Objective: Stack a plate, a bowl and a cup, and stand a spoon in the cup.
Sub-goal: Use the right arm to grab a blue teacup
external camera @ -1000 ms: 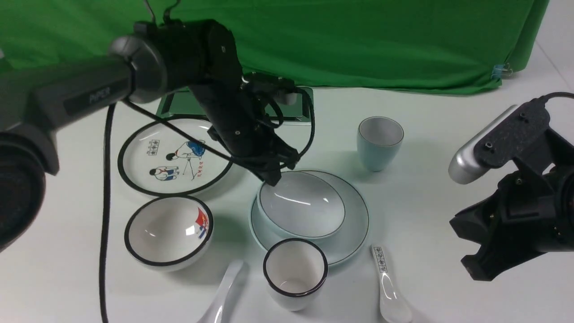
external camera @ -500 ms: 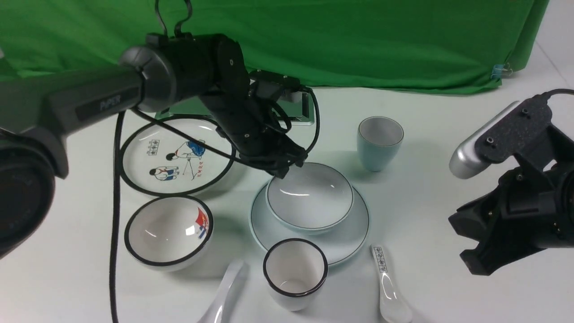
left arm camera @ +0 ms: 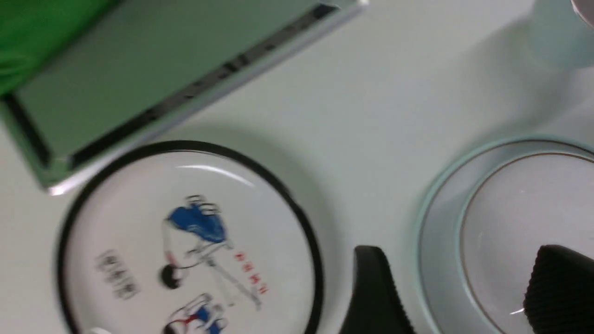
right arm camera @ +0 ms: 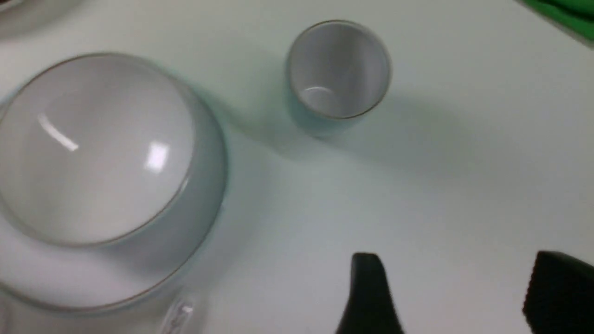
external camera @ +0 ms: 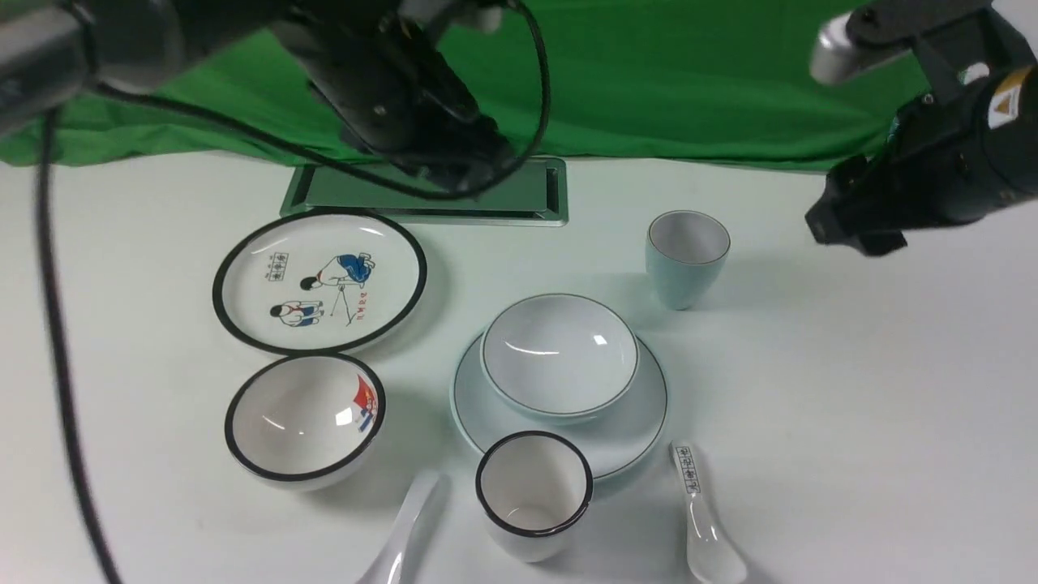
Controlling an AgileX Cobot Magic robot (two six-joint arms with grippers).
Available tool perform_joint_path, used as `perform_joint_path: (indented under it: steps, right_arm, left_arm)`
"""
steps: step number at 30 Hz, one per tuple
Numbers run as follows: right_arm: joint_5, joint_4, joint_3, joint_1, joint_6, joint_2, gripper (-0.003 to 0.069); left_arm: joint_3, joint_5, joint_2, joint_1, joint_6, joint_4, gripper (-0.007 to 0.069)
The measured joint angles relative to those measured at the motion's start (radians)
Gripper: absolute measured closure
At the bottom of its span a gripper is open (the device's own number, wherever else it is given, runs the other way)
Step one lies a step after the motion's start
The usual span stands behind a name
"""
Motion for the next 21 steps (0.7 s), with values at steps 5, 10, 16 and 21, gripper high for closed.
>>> perform_joint_path:
  steps: [5, 10, 16, 21]
  right_arm:
    - [0.027, 0.003, -0.171, -0.038, -0.004, 0.209, 0.0182]
    - [0.094, 0.013, -0.365, -0.038, -0.007, 0.429, 0.0144]
    - [0.100, 0.024, -0.482, -0.038, -0.006, 0.601, 0.0138]
    - [0.081, 0.118, -0.495, -0.038, -0.025, 0.657, 0.0172]
  left_arm:
    - [0.072, 0.014, -0.148, 0.000, -0.051, 0.095, 0.0463]
    - [0.211, -0.016, -0.237, 0.000, -0.052, 0.091, 0.0628]
    - [0.346, -0.053, -0.251, 0.000, -0.052, 0.086, 0.0662]
    - [0.414, -0.099, -0.251, 0.000, -0.052, 0.091, 0.0661]
